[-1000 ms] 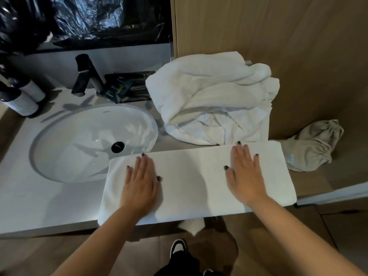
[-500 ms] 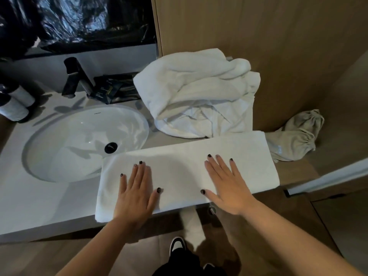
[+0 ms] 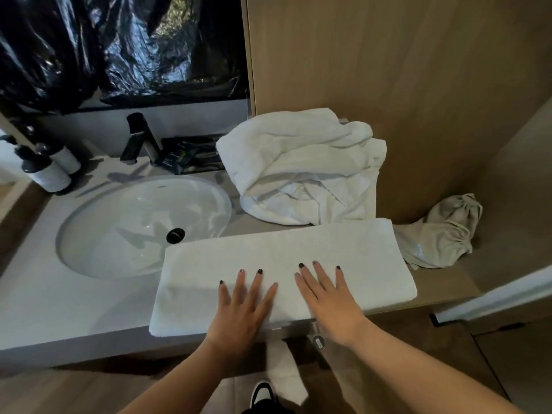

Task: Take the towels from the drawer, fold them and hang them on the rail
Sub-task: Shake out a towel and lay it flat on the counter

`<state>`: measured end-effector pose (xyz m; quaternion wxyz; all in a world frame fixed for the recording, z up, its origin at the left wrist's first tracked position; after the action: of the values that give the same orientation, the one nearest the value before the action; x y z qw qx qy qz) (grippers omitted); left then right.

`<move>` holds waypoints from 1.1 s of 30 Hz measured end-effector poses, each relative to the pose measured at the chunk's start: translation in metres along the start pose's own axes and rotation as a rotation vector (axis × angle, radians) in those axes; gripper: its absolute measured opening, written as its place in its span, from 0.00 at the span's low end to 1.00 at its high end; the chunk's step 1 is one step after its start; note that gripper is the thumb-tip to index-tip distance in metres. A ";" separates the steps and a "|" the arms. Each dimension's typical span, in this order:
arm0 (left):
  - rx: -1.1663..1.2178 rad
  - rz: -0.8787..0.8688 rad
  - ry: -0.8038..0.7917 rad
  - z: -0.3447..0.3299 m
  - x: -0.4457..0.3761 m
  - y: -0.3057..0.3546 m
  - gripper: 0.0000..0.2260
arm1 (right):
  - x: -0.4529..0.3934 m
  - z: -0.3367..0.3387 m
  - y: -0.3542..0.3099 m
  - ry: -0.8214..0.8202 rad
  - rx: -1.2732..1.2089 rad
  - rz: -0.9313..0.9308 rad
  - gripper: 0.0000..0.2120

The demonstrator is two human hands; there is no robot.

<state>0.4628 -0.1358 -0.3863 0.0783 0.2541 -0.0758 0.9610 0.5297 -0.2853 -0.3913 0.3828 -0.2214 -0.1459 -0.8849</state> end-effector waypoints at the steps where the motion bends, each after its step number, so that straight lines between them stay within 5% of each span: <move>1: -0.019 -0.006 -0.009 0.001 0.001 0.002 0.46 | 0.001 0.001 -0.001 -0.002 0.001 0.002 0.48; 8: -0.077 -0.008 -0.075 0.014 0.019 -0.004 0.39 | 0.012 0.015 0.006 -0.005 0.014 0.024 0.42; 15: 0.042 -0.102 0.373 0.047 0.054 -0.041 0.31 | 0.031 0.028 0.043 0.029 -0.069 -0.004 0.37; 18: 0.088 -0.085 0.402 0.038 0.064 -0.075 0.25 | 0.045 0.029 0.068 0.050 -0.130 -0.057 0.34; 23: 0.325 0.111 0.104 0.008 0.077 -0.141 0.18 | 0.064 0.033 0.114 0.060 -0.231 -0.164 0.25; 27: 0.602 0.153 0.161 0.019 0.085 -0.169 0.03 | 0.081 0.032 0.156 0.086 -0.449 -0.204 0.16; 33: 1.081 0.298 0.320 0.009 0.091 -0.206 0.08 | 0.092 0.031 0.208 0.227 -0.994 -0.259 0.12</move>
<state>0.4282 0.0742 -0.3108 -0.1881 0.0964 0.4035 0.8902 0.6372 -0.4666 -0.3001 0.1325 -0.2592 0.3080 -0.9058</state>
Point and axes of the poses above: each hand's wrist, its own x-axis away from the middle knuckle, its own z-axis out of the back of the hand, y = z × x, the point moved 8 cm from there along -x, towards the middle knuckle, and after that the axes turned 12 degrees about -y, right-handed, at the moved point
